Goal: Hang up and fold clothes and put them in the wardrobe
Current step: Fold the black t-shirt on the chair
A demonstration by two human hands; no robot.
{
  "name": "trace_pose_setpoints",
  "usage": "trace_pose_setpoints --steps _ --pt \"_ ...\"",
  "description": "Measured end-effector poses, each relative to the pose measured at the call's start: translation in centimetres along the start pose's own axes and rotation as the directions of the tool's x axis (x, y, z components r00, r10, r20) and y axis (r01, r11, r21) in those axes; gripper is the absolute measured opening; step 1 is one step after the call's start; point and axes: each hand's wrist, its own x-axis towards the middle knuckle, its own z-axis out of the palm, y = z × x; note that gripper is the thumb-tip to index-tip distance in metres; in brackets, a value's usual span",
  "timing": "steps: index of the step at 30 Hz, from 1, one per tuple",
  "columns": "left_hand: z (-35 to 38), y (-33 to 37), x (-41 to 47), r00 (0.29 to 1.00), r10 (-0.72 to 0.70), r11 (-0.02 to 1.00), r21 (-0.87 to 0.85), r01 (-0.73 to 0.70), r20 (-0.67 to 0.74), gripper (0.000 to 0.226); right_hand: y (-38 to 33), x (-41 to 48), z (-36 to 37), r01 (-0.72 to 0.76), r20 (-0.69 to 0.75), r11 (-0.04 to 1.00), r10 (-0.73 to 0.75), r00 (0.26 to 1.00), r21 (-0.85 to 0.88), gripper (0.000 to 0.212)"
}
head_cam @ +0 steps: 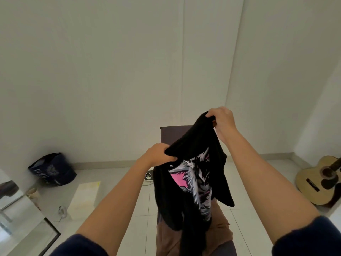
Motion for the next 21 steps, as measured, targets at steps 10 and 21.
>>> trace_pose_setpoints --steps 10,21 --pt "1.4 -1.7 -1.6 0.909 -0.137 0.938 -0.347 -0.009 -0.394 0.028 3.2 -2.5 -2.3 0.147 0.136 0.773 -0.079 0.987 -0.617 0.018" --pt "-2.0 -2.5 -3.8 0.974 0.033 0.976 -0.201 -0.079 -0.225 0.037 5.3 -4.2 -2.2 0.063 -0.074 0.751 -0.148 0.986 -0.657 0.018"
